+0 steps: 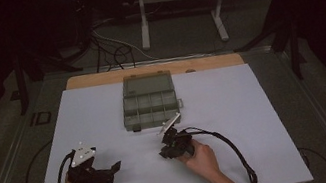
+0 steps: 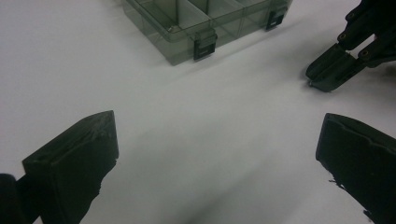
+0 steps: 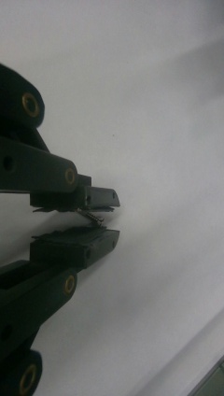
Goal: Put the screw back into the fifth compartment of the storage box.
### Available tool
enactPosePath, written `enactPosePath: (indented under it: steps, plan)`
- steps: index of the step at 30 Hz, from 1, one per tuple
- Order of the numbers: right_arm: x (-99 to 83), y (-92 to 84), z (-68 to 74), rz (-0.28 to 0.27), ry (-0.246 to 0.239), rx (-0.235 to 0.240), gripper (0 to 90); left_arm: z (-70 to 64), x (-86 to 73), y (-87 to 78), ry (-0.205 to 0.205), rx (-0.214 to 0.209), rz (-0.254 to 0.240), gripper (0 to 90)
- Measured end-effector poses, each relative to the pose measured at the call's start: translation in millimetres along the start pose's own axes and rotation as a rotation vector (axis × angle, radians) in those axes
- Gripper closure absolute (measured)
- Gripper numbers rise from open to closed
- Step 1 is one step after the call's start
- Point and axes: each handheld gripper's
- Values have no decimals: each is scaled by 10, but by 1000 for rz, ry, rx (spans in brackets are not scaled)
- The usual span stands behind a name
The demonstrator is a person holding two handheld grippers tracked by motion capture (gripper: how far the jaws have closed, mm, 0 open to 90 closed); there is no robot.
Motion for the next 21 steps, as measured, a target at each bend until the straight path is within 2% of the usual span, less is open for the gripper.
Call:
enactPosePath:
  steps: [5, 8, 21]
  plan:
    - [-2, 2, -23, 0, -22, -5, 840, -3, 3, -4, 2, -2, -2, 1]
    - [-2, 2, -34, 1, -10, -2, 865, 0, 3, -4, 1, 0, -3, 1]
    - [-1, 0, -78, -2, -3, 25, 870, 1, 1, -4, 2, -3, -1, 1]
Point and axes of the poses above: each handheld gripper's, and its own axes: y roughly forward along the jaws, x roughly out of its top, z roughly to its left, and after that the axes turned 10 degrees about -z, right-handed
